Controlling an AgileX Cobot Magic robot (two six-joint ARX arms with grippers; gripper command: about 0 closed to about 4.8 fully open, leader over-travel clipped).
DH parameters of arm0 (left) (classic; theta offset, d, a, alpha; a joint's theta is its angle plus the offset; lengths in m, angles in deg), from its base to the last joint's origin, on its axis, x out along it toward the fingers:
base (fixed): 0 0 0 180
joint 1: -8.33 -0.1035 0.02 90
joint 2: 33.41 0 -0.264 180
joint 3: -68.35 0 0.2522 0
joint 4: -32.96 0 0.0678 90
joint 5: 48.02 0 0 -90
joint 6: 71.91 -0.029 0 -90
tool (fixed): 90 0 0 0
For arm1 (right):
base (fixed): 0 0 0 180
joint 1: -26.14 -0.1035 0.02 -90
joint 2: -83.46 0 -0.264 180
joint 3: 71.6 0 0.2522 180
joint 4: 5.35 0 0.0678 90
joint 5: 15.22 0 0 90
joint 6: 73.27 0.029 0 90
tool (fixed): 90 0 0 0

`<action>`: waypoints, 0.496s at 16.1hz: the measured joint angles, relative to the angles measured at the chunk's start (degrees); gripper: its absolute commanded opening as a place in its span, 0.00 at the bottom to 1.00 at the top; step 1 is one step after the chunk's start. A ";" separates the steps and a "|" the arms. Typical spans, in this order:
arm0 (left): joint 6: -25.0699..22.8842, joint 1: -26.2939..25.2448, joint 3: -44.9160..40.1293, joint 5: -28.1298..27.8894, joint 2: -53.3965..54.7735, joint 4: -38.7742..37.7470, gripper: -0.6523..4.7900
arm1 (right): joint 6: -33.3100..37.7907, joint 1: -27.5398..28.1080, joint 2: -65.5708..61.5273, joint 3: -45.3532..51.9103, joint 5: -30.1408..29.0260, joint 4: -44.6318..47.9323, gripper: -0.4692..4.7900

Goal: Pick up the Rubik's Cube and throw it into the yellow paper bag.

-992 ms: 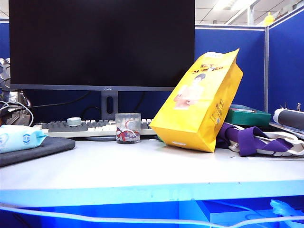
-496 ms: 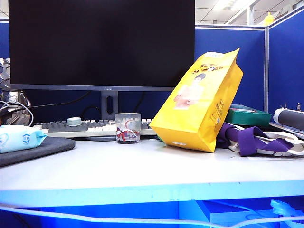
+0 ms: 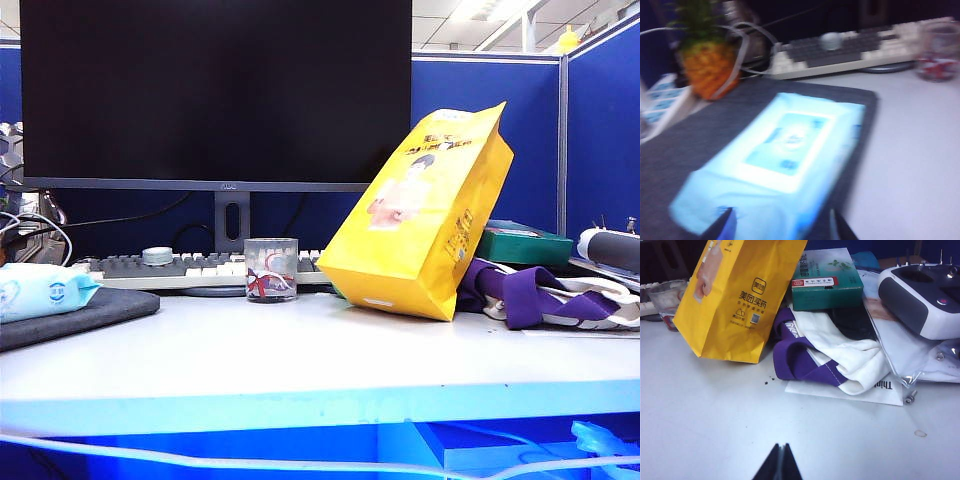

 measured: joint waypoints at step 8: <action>0.00 -8.35 0.00 0.04 0.00 -0.02 0.59 | 0.00 0.00 0.04 0.00 0.02 -0.15 0.08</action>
